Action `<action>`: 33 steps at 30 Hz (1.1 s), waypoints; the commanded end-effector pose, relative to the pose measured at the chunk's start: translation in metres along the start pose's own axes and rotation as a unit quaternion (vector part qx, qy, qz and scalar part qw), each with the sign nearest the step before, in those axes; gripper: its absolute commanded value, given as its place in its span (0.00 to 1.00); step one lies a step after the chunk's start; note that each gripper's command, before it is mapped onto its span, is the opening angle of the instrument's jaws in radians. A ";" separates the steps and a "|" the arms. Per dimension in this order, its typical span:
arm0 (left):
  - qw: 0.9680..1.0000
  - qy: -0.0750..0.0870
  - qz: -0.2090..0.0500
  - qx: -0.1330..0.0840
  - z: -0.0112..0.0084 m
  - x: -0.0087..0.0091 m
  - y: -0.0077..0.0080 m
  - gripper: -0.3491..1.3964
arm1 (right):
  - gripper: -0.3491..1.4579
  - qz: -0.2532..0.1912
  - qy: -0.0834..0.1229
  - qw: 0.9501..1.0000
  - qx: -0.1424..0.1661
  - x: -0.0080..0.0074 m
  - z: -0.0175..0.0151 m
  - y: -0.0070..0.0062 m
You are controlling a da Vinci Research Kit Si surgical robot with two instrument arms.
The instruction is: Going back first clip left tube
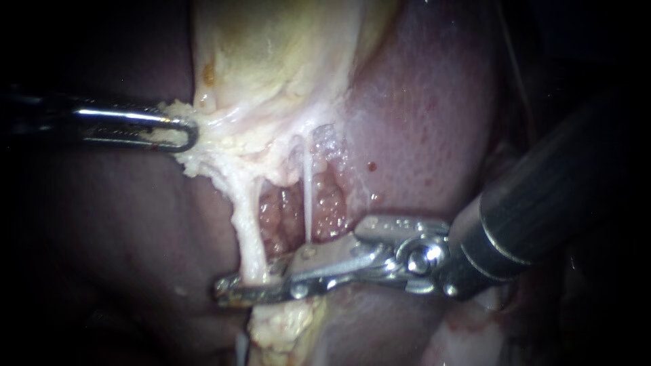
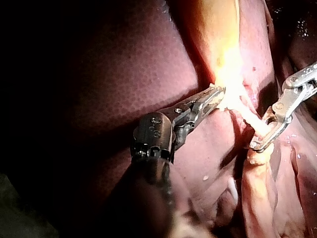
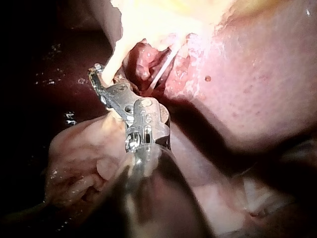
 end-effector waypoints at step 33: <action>1.000 0.000 0.000 0.000 -0.0001 -0.0001 0.0000 0.00 | 0.47 -0.181 0.064 0.979 -0.075 -0.0018 -0.0032 0.0043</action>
